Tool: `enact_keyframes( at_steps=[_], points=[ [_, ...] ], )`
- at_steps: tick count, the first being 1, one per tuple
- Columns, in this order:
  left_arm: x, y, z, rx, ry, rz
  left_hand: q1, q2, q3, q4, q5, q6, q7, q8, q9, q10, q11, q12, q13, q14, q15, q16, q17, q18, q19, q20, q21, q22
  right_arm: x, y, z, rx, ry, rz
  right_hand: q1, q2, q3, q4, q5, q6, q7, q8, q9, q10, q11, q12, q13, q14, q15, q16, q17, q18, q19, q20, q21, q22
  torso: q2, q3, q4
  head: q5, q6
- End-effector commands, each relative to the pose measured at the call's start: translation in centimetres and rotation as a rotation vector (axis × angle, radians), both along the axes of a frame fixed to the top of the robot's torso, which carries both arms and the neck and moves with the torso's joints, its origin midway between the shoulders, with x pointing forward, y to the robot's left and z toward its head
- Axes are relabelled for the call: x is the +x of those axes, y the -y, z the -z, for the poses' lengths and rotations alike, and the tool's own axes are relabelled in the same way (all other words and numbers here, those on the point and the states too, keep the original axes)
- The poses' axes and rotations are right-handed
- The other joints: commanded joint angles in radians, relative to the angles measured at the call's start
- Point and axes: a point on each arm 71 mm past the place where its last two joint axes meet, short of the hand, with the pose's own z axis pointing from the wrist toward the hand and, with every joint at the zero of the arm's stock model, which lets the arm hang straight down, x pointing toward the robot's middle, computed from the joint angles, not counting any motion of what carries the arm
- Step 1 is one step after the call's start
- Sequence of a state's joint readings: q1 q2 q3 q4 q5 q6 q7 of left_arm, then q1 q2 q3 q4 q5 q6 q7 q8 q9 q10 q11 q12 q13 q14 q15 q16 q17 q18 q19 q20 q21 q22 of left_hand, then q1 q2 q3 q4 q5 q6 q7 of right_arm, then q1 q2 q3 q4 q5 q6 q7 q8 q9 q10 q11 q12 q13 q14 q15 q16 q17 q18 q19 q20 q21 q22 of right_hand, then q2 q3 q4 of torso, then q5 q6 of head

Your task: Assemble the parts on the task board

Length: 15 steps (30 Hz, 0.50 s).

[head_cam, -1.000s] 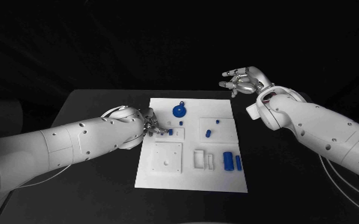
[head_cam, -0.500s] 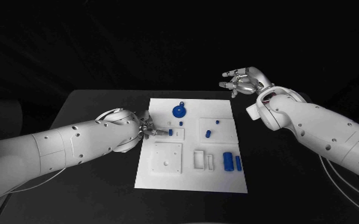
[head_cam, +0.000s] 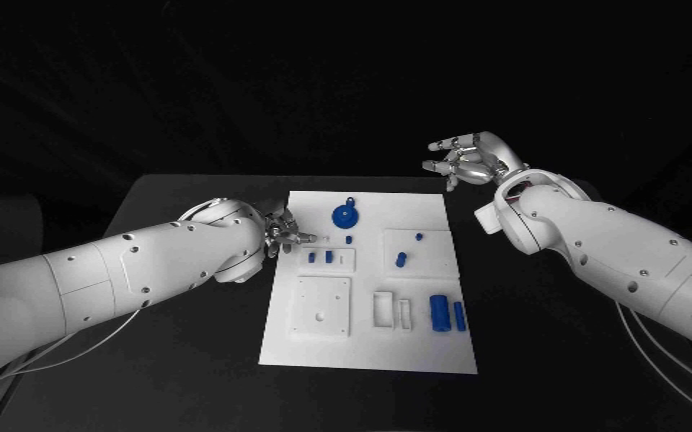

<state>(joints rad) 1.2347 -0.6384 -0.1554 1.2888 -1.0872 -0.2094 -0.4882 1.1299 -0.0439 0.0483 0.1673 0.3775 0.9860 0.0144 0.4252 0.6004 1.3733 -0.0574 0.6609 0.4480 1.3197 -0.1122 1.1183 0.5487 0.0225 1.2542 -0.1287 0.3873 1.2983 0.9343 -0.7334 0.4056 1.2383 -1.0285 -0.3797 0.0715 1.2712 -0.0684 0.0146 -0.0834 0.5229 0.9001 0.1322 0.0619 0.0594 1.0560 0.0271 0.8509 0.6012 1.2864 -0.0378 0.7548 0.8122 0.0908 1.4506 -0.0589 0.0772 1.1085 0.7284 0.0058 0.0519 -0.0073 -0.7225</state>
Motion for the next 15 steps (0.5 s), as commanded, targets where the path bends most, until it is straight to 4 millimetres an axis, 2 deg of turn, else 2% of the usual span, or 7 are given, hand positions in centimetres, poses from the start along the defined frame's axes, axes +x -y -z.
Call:
enact_keyframes(
  at_steps=[1,4,7,9,11,12,15],
  points=[
    [0.2,0.7,-1.0,-0.127,0.051,0.022,0.009,0.017,-0.018,-0.031,0.004,-0.016,0.012,-0.024,-0.070,-0.020,0.005,-0.008,-0.010,-0.018,0.008,-0.008,-0.012,-0.008,-0.004,0.005,-0.019,-0.004,0.0,0.0,0.0,0.000,0.000,-0.009,-0.004,-0.005,0.000,0.005,0.005,-0.008,0.001,-0.004,-0.001,-0.006,0.000,0.005,-0.001,-0.007,0.003,0.001,-0.002,0.015,0.000,0.005,0.002,-0.001,0.001,0.0001,-0.0011,-0.002,0.000],
    [0.4,1.1,-1.8,-0.190,0.088,0.049,0.055,0.021,-0.015,-0.071,-0.009,-0.013,0.023,-0.037,-0.137,-0.056,0.015,-0.053,-0.054,-0.046,0.020,-0.036,-0.039,-0.007,-0.020,0.016,-0.054,-0.020,0.0,0.0,0.1,0.000,0.000,-0.008,-0.004,-0.005,0.000,0.005,0.005,-0.008,0.001,-0.004,-0.001,-0.006,0.000,0.005,-0.001,-0.007,0.003,0.001,-0.002,0.015,0.000,0.005,0.002,-0.001,0.001,0.0002,-0.0016,-0.002,0.002],
    [0.6,1.7,-2.6,-0.249,0.140,0.099,0.136,0.037,0.003,-0.139,-0.013,-0.006,0.043,-0.087,-0.240,-0.099,0.037,-0.141,-0.127,-0.092,0.041,-0.086,-0.076,-0.008,-0.052,0.034,-0.102,-0.045,0.0,0.0,0.1,0.000,0.000,-0.007,-0.003,-0.004,0.000,0.006,0.005,-0.002,0.000,-0.003,0.000,-0.006,0.000,0.005,-0.002,-0.007,0.003,0.001,-0.002,0.015,0.000,0.005,0.002,-0.001,0.000,0.0003,-0.0012,-0.005,0.003],
    [0.8,2.4,-3.1,-0.274,0.186,0.147,0.212,0.042,0.041,-0.211,-0.015,0.018,0.062,-0.129,-0.316,-0.136,0.060,-0.256,-0.223,-0.129,0.062,-0.146,-0.116,-0.001,-0.080,0.053,-0.150,-0.078,0.0,0.0,0.1,0.000,0.001,-0.007,-0.003,-0.004,0.000,0.007,0.005,0.004,0.000,-0.003,0.000,-0.006,0.000,0.005,-0.002,-0.007,0.003,0.001,-0.002,0.015,0.000,0.005,0.002,-0.002,0.000,0.0009,-0.0009,-0.007,0.005],
    [0.9,3.2,-3.6,-0.281,0.243,0.208,0.259,0.044,0.083,-0.271,-0.054,0.060,0.077,-0.177,-0.378,-0.135,0.076,-0.370,-0.321,-0.126,0.071,-0.150,-0.126,0.014,-0.077,0.062,-0.151,-0.068,0.0,0.0,0.1,0.001,0.002,-0.006,-0.003,-0.004,0.001,0.007,0.005,0.006,0.000,-0.002,0.000,-0.006,0.000,0.005,-0.002,-0.007,0.003,0.001,-0.002,0.015,0.000,0.005,0.002,-0.002,0.001,0.0004,-0.0010,-0.007,0.008],
    [0.9,3.6,-3.7,-0.280,0.273,0.239,0.290,0.044,0.102,-0.307,-0.108,0.081,0.084,-0.199,-0.402,-0.132,0.084,-0.412,-0.356,-0.130,0.074,-0.151,-0.130,0.021,-0.083,0.062,-0.144,-0.051,0.0,0.0,0.1,0.001,0.002,-0.006,-0.003,-0.004,0.001,0.006,0.005,0.008,-0.001,-0.003,0.000,-0.007,0.000,0.004,-0.002,-0.008,0.003,0.000,-0.002,0.015,-0.001,0.005,0.002,-0.002,0.001,0.0003,-0.0011,-0.007,0.008],
    [0.9,4.6,-3.9,-0.256,0.345,0.322,0.308,0.039,0.115,-0.370,-0.123,0.170,0.073,-0.269,-0.456,-0.100,0.093,-0.509,-0.387,-0.141,0.078,-0.171,-0.148,0.039,-0.117,0.067,-0.115,0.023,0.0,-0.1,0.1,0.002,0.003,-0.006,-0.003,-0.004,0.003,0.006,0.005,0.011,0.000,-0.003,0.000,-0.007,0.000,-0.001,-0.006,-0.009,0.003,-0.004,-0.006,0.014,-0.002,0.006,0.000,-0.006,0.001,-0.0003,-0.0016,-0.007,0.011]
  ],
)
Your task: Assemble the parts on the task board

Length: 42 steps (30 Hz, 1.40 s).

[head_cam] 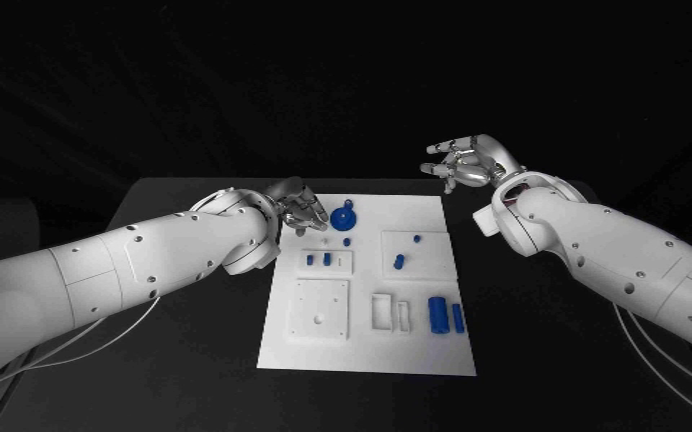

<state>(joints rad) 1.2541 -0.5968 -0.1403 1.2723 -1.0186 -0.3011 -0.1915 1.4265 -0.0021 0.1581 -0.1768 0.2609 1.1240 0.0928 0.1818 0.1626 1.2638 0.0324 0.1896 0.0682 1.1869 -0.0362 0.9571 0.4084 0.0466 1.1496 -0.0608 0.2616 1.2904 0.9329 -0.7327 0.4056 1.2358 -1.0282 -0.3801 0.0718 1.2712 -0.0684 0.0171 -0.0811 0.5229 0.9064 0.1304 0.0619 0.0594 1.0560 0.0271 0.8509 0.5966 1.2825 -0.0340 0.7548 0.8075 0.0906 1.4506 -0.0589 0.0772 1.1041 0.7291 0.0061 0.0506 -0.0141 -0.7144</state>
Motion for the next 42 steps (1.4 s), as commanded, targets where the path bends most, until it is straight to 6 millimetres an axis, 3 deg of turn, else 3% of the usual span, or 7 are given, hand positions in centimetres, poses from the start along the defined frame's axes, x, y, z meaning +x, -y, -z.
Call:
enact_keyframes(
  at_steps=[1,3,9,16,22,33,42],
  points=[
    [-0.1,1.8,-1.0,-0.010,0.213,0.173,0.011,-0.002,0.012,-0.054,-0.016,0.051,-0.010,-0.081,-0.035,0.016,0.009,-0.089,-0.008,-0.003,0.006,-0.023,-0.019,0.024,-0.022,0.005,0.028,0.041,0.0,-0.2,0.0,0.003,0.005,-0.009,-0.003,-0.004,0.001,0.004,0.005,0.006,0.001,-0.003,0.000,-0.007,-0.001,-0.003,-0.004,-0.005,-0.001,-0.006,-0.003,0.014,-0.002,0.006,-0.001,-0.003,0.001,-0.0005,-0.0011,0.000,0.005],
    [-0.2,2.6,-0.8,0.020,0.253,0.220,-0.001,-0.002,0.013,-0.070,-0.056,0.054,-0.013,-0.119,-0.047,0.016,0.018,-0.125,-0.007,0.000,0.010,-0.031,-0.026,0.029,-0.028,0.010,0.040,0.042,0.0,-0.2,0.0,0.003,0.005,-0.010,-0.003,-0.004,0.001,0.004,0.005,0.006,0.001,-0.003,0.000,-0.007,0.000,-0.003,-0.004,-0.005,-0.001,-0.006,-0.003,0.014,-0.002,0.006,-0.001,-0.003,0.001,-0.0010,-0.0013,-0.001,0.006],
    [-0.6,4.1,0.2,0.124,0.321,0.327,-0.037,-0.022,0.003,-0.077,-0.134,0.034,-0.017,-0.119,-0.070,-0.028,0.030,-0.129,-0.008,0.017,0.017,-0.032,-0.033,0.034,-0.011,0.023,0.025,0.022,0.0,-0.4,0.0,0.006,0.007,-0.013,-0.003,-0.005,0.003,0.003,0.006,0.007,0.001,-0.003,0.000,-0.005,0.000,-0.009,-0.013,-0.005,0.000,-0.011,-0.007,0.014,-0.003,0.006,-0.001,-0.008,0.002,-0.0015,-0.0010,-0.003,0.007],
    [-0.4,4.8,1.1,0.227,0.356,0.379,-0.051,-0.050,-0.003,-0.056,-0.146,0.009,-0.012,-0.120,-0.087,-0.072,0.042,-0.130,-0.009,0.034,0.022,-0.017,-0.034,0.035,0.026,0.027,-0.008,0.002,0.0,-0.6,-0.1,0.009,0.008,-0.016,-0.004,-0.004,0.004,0.003,0.007,0.007,0.001,-0.003,0.000,-0.005,0.000,-0.011,-0.016,-0.005,0.000,-0.011,-0.007,0.014,-0.003,0.006,-0.001,-0.010,0.003,-0.0004,-0.0013,-0.004,0.007],
    [-0.1,5.4,1.8,0.291,0.361,0.407,-0.037,-0.079,0.000,-0.008,-0.146,0.003,-0.008,-0.119,-0.092,-0.095,0.046,-0.130,-0.008,0.035,0.022,0.005,-0.038,0.036,0.049,0.029,-0.034,0.003,0.0,-0.7,-0.1,0.011,0.009,-0.019,-0.004,-0.004,0.004,0.003,0.007,0.007,0.001,-0.003,0.000,-0.005,0.000,-0.011,-0.016,-0.005,0.000,-0.011,-0.007,0.014,-0.003,0.006,-0.001,-0.010,0.003,-0.0006,-0.0010,-0.006,0.006],
    [0.3,6.0,2.6,0.358,0.334,0.420,-0.019,-0.098,0.027,0.032,-0.139,-0.015,-0.002,-0.120,-0.094,-0.119,0.049,-0.130,-0.009,0.038,0.021,0.080,-0.038,0.041,0.072,0.026,-0.016,0.039,-0.1,-0.9,-0.2,0.013,0.011,-0.025,-0.004,-0.004,0.004,0.004,0.009,0.007,0.001,-0.003,0.000,-0.004,-0.001,-0.012,-0.020,-0.005,-0.001,-0.012,-0.008,0.014,-0.003,0.006,-0.001,-0.013,0.005,0.0001,-0.0019,-0.007,0.005],
    [0.5,6.1,3.2,0.383,0.317,0.416,-0.016,-0.091,0.060,0.036,-0.129,-0.016,0.001,-0.120,-0.095,-0.115,0.047,-0.131,-0.009,0.048,0.016,0.108,-0.044,0.045,0.073,0.022,0.017,0.041,-0.2,-1.1,-0.3,0.014,0.013,-0.028,-0.004,-0.004,0.004,0.004,0.009,0.007,0.001,-0.003,0.000,-0.004,-0.001,-0.012,-0.020,-0.005,-0.001,-0.012,-0.008,0.014,-0.003,0.006,-0.001,-0.013,0.005,-0.0008,-0.0023,-0.010,0.003]
  ],
)
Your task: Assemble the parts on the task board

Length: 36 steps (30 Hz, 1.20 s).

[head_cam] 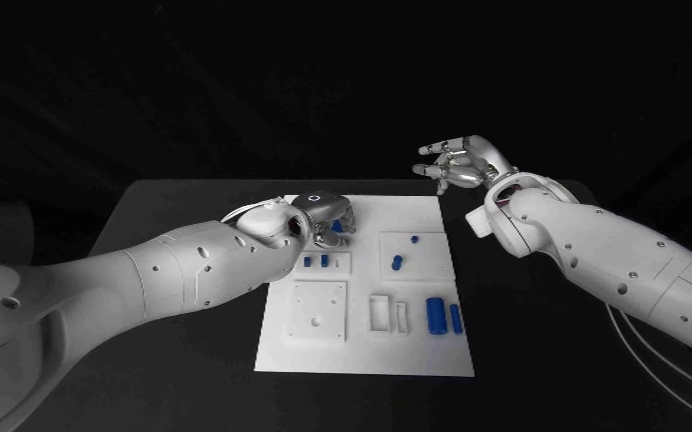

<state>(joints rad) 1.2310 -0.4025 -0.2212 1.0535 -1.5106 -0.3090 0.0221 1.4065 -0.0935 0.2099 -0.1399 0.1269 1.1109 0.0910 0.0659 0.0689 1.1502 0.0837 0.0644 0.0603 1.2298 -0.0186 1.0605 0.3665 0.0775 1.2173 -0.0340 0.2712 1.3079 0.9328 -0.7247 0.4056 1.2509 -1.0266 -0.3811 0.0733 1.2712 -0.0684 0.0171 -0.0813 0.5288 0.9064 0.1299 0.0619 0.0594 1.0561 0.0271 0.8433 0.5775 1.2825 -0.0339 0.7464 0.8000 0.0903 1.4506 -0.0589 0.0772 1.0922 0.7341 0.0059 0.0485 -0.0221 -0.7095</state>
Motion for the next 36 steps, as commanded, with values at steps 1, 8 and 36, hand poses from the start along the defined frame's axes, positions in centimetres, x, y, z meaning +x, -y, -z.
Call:
enact_keyframes(
  at_steps=[1,8,36],
  points=[
    [0.0,0.1,0.4,0.039,-0.011,0.005,0.008,0.004,0.022,-0.004,0.005,-0.003,0.002,-0.004,-0.001,0.004,-0.006,-0.006,-0.001,0.006,-0.003,0.008,-0.003,0.015,0.003,-0.006,0.018,0.024,-0.1,-0.1,-0.1,0.003,0.008,-0.009,-0.004,-0.004,0.004,0.004,0.003,0.007,0.002,-0.003,0.000,-0.004,-0.001,-0.004,-0.001,-0.005,-0.001,-0.004,-0.001,0.014,-0.003,0.006,-0.001,-0.001,0.000,-0.0005,0.0003,-0.002,-0.003],
    [0.2,-0.1,0.9,0.051,-0.014,-0.005,0.000,0.002,0.065,-0.011,0.006,-0.006,0.002,-0.004,-0.001,0.037,-0.014,-0.006,-0.001,0.015,-0.008,0.033,-0.005,0.016,-0.009,-0.012,0.078,0.024,-0.1,-0.2,-0.2,0.004,0.009,-0.012,-0.004,-0.005,0.005,0.005,0.005,0.010,0.001,-0.002,0.001,-0.003,-0.001,-0.003,-0.005,-0.004,-0.001,-0.004,-0.002,0.014,-0.002,0.005,0.000,-0.005,0.000,-0.0007,0.0005,-0.004,-0.004],
    [0.4,-0.2,1.8,0.046,-0.025,-0.011,-0.008,0.002,0.079,0.001,-0.001,-0.020,0.000,-0.004,-0.002,0.056,-0.020,-0.006,-0.001,0.029,-0.012,0.046,-0.011,0.017,-0.017,-0.015,0.125,0.020,-0.1,-0.4,-0.2,0.005,0.011,-0.015,-0.004,-0.005,0.005,0.005,0.005,0.010,0.001,-0.002,0.001,-0.003,-0.001,-0.003,-0.005,-0.004,-0.001,-0.004,-0.002,0.014,-0.002,0.005,0.000,-0.005,-0.002,-0.0005,0.0008,-0.010,-0.011]
  ],
)
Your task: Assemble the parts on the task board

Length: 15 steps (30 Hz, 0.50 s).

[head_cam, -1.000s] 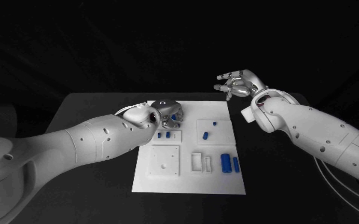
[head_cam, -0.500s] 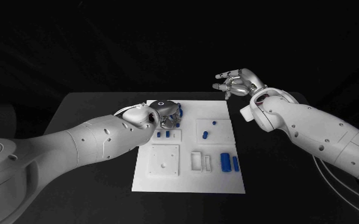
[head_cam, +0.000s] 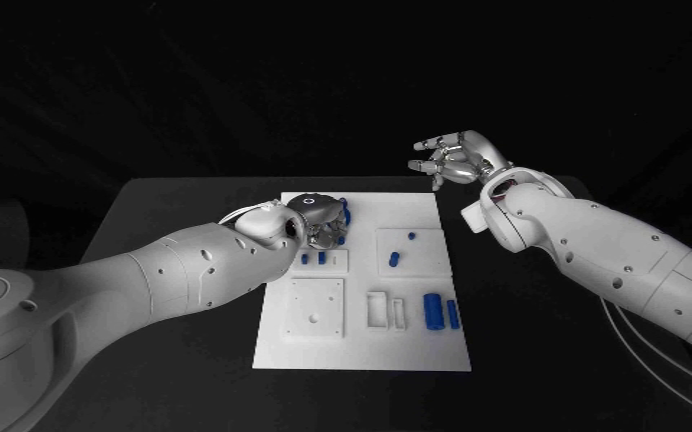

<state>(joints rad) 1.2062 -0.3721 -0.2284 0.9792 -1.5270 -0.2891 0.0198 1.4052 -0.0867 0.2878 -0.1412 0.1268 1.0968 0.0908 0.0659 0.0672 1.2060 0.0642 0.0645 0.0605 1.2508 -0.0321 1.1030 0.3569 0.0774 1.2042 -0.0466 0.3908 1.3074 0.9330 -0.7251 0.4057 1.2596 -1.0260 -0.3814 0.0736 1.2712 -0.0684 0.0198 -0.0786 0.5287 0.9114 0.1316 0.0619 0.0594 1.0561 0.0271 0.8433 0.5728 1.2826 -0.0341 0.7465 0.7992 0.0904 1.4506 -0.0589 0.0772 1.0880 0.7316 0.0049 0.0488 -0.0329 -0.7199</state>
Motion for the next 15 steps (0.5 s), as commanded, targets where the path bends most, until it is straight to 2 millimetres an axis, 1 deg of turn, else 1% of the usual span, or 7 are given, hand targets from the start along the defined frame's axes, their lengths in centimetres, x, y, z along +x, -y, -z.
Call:
enact_keyframes(
  at_steps=[1,7,15],
  points=[
    [-0.13,0.35,0.05,-0.005,-0.008,0.016,-0.007,-0.007,0.000,0.003,-0.002,-0.007,0.000,-0.004,-0.001,-0.001,0.000,-0.006,-0.001,0.008,0.002,0.003,-0.001,0.017,-0.004,-0.002,0.006,0.020,-0.04,-0.09,-0.08,0.002,0.008,-0.008,-0.004,-0.005,0.002,0.002,0.005,0.005,0.000,-0.002,0.001,-0.003,-0.001,-0.003,-0.001,-0.004,-0.001,-0.004,-0.001,0.014,-0.002,0.005,0.000,-0.001,0.000,0.0010,0.0013,0.000,-0.001],
    [-0.18,0.46,0.06,-0.008,-0.011,0.018,-0.011,-0.010,-0.004,0.005,-0.005,-0.007,0.000,-0.003,0.000,-0.003,0.000,-0.006,-0.001,0.009,0.002,0.003,-0.002,0.017,-0.003,-0.001,0.004,0.019,-0.05,-0.14,-0.10,0.003,0.007,-0.009,-0.004,-0.005,0.002,0.002,0.005,0.005,0.000,-0.002,0.001,-0.003,-0.001,-0.003,-0.001,-0.004,-0.001,-0.004,-0.001,0.014,-0.002,0.005,0.000,-0.001,-0.001,0.0008,0.0014,-0.002,-0.003],
    [-0.21,0.55,0.07,-0.010,-0.014,0.020,-0.009,-0.006,-0.003,0.008,-0.004,-0.004,0.005,-0.003,0.000,-0.001,0.000,-0.006,-0.001,0.011,0.002,0.004,-0.002,0.017,0.000,-0.002,0.003,0.019,-0.03,-0.21,-0.07,0.003,0.006,-0.011,-0.004,-0.005,0.002,0.002,0.005,0.005,0.000,-0.002,0.001,-0.003,-0.001,-0.003,-0.001,-0.004,-0.001,-0.004,-0.001,0.014,-0.002,0.005,0.000,-0.001,0.000,0.0006,0.0010,-0.002,-0.003]
  ],
)
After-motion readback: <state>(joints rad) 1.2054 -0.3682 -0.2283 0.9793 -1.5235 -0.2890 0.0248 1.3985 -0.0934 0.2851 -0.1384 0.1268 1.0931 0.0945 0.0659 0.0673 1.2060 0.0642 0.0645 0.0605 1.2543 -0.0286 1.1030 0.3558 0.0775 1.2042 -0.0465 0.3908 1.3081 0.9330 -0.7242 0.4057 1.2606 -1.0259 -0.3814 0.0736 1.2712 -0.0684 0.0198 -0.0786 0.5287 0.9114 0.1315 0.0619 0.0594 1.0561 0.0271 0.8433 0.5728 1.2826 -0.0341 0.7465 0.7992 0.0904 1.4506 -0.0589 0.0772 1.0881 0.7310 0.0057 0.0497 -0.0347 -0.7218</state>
